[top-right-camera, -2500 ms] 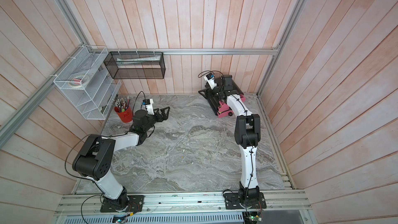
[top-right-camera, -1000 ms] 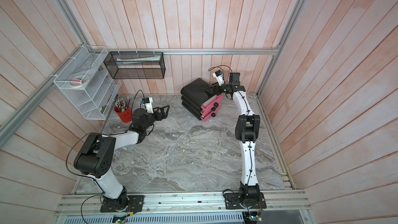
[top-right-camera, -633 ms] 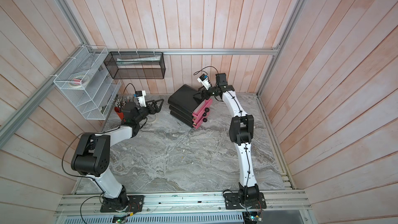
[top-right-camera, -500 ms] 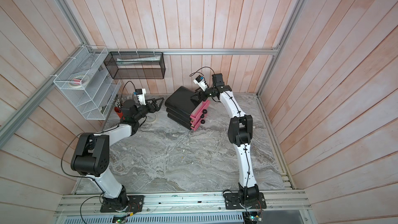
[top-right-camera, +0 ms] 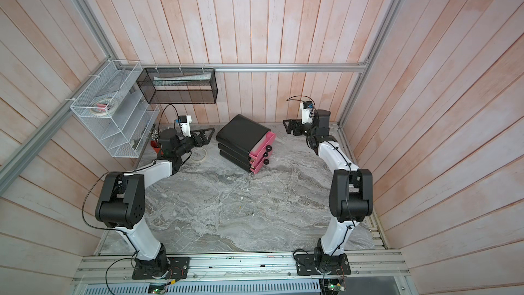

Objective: Take the sponge out of the drawer
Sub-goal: Move the storage box to the center of the board, then close the drawer of the storage box.

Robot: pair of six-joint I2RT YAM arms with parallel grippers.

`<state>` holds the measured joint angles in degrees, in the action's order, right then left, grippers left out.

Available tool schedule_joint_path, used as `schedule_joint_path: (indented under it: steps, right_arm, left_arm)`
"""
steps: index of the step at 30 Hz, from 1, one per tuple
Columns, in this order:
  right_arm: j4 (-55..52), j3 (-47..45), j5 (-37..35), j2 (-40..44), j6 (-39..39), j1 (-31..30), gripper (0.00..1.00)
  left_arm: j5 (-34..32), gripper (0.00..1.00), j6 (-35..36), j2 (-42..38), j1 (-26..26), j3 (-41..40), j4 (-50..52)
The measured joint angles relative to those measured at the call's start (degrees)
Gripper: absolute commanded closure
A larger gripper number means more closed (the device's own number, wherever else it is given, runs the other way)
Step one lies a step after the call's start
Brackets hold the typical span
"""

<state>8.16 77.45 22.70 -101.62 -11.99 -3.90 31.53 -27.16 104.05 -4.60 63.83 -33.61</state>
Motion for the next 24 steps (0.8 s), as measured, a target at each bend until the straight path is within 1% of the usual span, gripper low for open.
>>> schedule_joint_path:
  steps: [5, 8, 11, 17, 21, 24]
  right_arm:
    - [1.3, -7.6, -9.9, 1.2, -6.0, -1.9, 0.10]
    - [-0.8, -13.0, -15.9, 1.1, -8.2, -3.4, 0.10]
    - [-3.9, -14.8, -20.7, -0.1, -9.7, -4.8, 0.10]
    - [-5.7, -13.0, -24.4, -5.4, -11.6, -8.2, 0.11]
    - [-6.9, -7.6, -24.1, -11.6, -12.7, -12.1, 0.12]
    - [-8.7, -3.1, -24.4, -14.6, -13.4, -14.6, 0.12]
  left_arm:
    - [-2.8, 0.00, 2.2, 4.7, 0.6, 8.3, 4.9]
    - [-4.8, 0.00, 3.9, 6.9, 0.5, 11.0, 7.7]
    - [-6.1, 0.00, 5.1, 9.0, 0.5, 12.3, 9.5]
    - [-7.3, 0.00, 6.3, 12.3, 0.5, 13.0, 11.3]
    - [-7.6, 0.00, 6.7, 13.0, 0.5, 13.0, 12.0]
    - [-7.6, 0.00, 7.3, 13.0, 0.4, 13.0, 12.0]
